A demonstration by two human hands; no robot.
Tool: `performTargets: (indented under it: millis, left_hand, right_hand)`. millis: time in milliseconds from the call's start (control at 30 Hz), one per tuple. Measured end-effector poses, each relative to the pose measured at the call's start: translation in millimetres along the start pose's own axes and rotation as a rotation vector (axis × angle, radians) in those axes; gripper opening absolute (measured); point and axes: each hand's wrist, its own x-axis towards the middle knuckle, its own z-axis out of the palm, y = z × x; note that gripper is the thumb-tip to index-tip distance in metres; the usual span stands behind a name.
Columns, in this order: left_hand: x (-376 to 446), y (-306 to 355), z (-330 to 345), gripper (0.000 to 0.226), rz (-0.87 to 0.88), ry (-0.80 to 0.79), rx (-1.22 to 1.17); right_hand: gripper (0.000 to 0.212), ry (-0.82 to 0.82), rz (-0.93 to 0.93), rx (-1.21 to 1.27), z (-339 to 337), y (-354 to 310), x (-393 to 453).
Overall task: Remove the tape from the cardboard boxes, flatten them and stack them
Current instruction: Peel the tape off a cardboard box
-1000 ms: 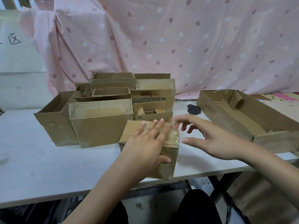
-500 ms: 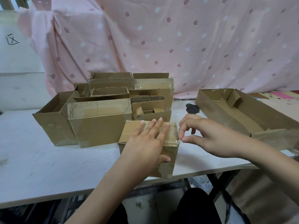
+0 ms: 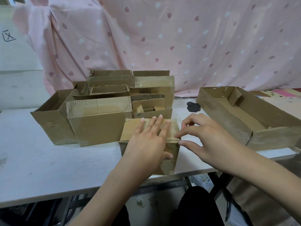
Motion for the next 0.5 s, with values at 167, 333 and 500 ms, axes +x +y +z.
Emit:
performTargets:
  millis: [167,333,500]
  left_hand:
    - [-0.4,1.2,-0.1,0.094,-0.011,0.007,-0.005]
    - [1.2,-1.3,0.3,0.094,-0.004,0.012,-0.015]
    - [1.1,-3.3,2.1,0.094,0.014,0.034,-0.033]
  right_hand:
    - [0.004,-0.038,0.128,0.133,-2.7,-8.2,6.0]
    - [0.013,-0.079,0.149,0.268,-4.0,-8.1,6.9]
    - [0.015,-0.201,0.116,0.300,-10.7,-6.3,4.1]
